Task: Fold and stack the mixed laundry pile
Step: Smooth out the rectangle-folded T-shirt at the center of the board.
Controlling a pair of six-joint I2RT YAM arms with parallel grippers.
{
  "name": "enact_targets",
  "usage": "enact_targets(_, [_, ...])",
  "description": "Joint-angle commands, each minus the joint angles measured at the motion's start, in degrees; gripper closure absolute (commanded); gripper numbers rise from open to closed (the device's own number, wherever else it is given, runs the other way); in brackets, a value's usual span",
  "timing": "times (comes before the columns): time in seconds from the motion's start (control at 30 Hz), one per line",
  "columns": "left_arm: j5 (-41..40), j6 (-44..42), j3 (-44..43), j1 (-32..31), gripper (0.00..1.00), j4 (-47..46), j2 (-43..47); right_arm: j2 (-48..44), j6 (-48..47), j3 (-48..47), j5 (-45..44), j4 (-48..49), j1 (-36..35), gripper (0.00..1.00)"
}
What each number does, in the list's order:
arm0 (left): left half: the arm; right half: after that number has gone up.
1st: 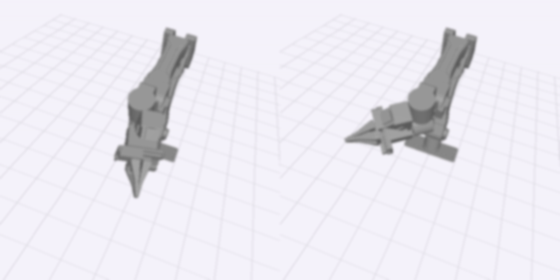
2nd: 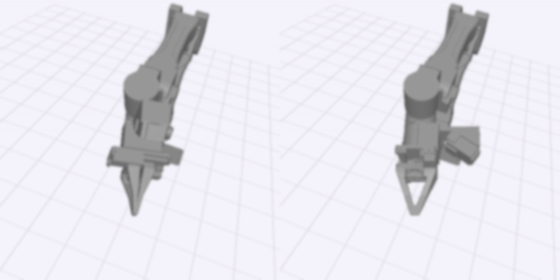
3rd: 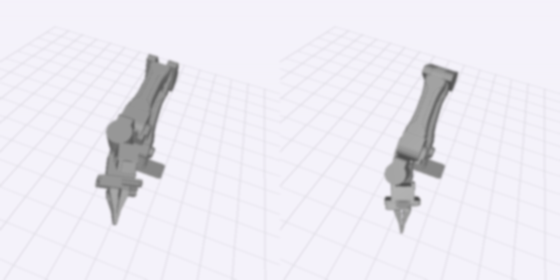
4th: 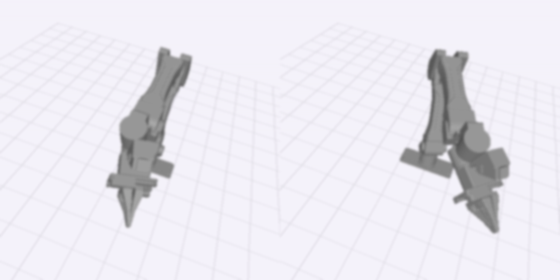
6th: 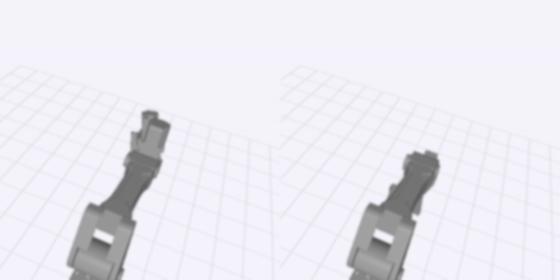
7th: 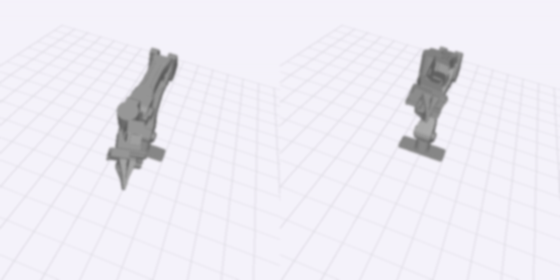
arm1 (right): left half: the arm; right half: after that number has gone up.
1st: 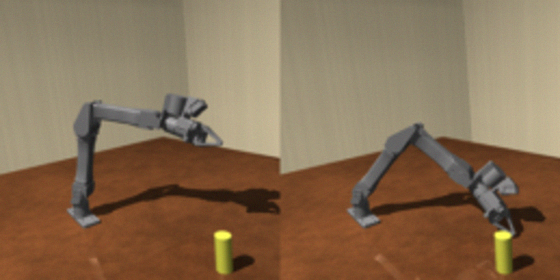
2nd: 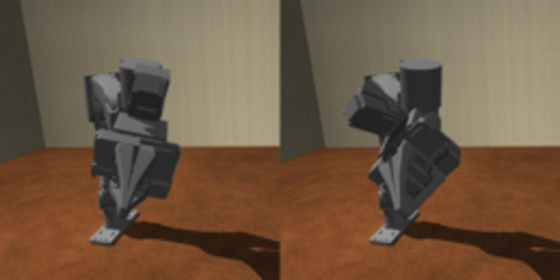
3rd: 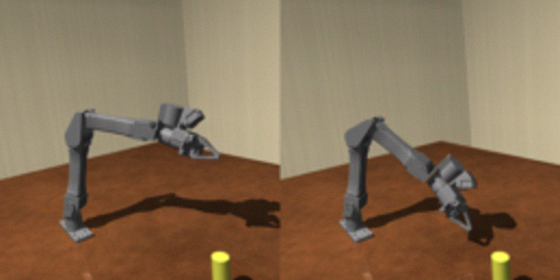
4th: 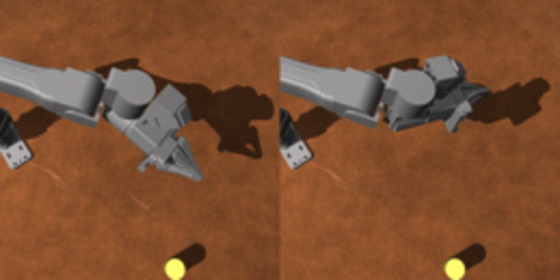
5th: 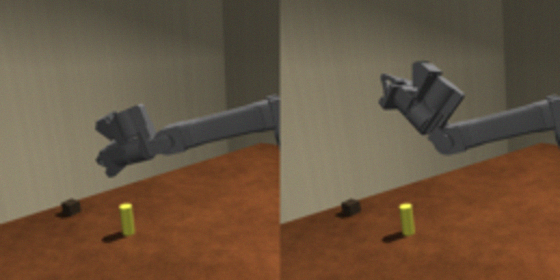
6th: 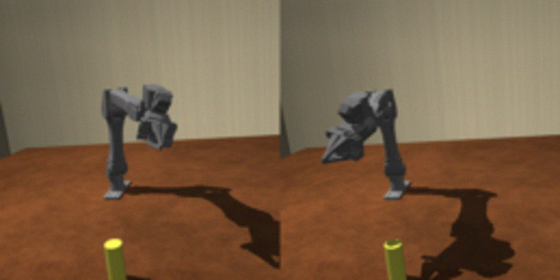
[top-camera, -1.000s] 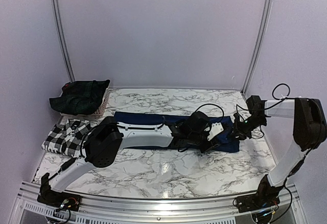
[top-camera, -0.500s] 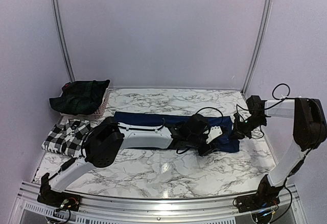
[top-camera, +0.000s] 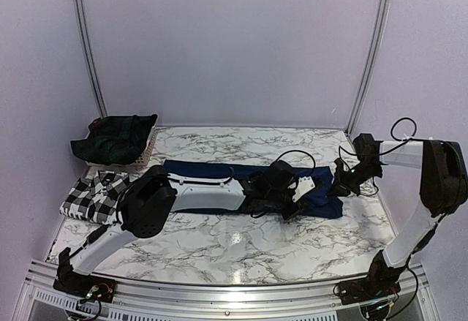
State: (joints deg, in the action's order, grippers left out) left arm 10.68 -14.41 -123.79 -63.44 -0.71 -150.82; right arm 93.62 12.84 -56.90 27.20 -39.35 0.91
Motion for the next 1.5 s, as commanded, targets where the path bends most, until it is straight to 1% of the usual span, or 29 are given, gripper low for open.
enact_targets(0.0, [0.66,2.03,0.94,2.97,1.0,-1.51,5.17,-2.64,0.26,-4.87,0.92,-1.37,0.38,1.0])
enact_targets(0.1, [1.02,3.75,5.06,4.56,1.0,-5.12,8.06,-2.43,0.72,-7.7,1.39,-2.07,0.34,1.0])
enact_targets(0.2, [0.94,6.34,6.44,6.09,1.0,-7.47,9.21,-1.46,0.92,-10.22,1.37,-2.54,0.33,1.0])
enact_targets(0.33, [-0.61,7.86,5.37,7.24,1.0,-7.55,8.96,0.17,1.24,-12.2,1.46,-2.47,0.37,1.0])
enact_targets(0.43, [-3.43,7.7,3.8,7.66,1.0,-6.82,8.19,1.67,1.69,-13.54,1.48,-1.97,0.34,1.0])
enact_targets(0.53, [-5.09,7.82,1.0,8.33,1.0,-5.85,6.82,3.4,2.21,-15.29,1.52,-1.61,0.41,1.0])
enact_targets(0.63, [-5.0,8.26,-2.8,9.08,1.0,-3.95,4.73,5.12,2.76,-17.12,1.52,-1.09,0.38,1.0])
enact_targets(0.9, [-6.07,8.05,-1.33,10.21,1.0,-4.36,4.34,10.28,3.33,-23.09,1.71,-1.2,0.4,1.0])
enact_targets(1.03, [-7.73,8.28,-1.01,10.73,1.0,-4.74,3.34,12.66,3.25,-25.03,1.61,-1.11,0.32,1.0])
enact_targets(1.23, [-7.7,8.18,0.72,11.48,0.99,-5.0,2.27,16.63,2.73,-26.92,1.7,-1.08,-0.2,1.0])
enact_targets(1.37, [-7.56,7.67,0.79,11.92,0.95,-5.0,2.21,18.17,2.78,-27.5,1.58,-1.08,-0.73,1.0])
enact_targets(1.4, [-7.52,7.08,0.67,11.98,0.93,-4.55,2.25,18.25,2.8,-27.62,1.51,-1.12,-0.73,1.0])
enact_targets(1.47, [-7.33,5.47,1.09,12.02,0.85,-3.19,2.6,18.11,2.74,-27.6,1.23,-1.46,-0.73,1.0])
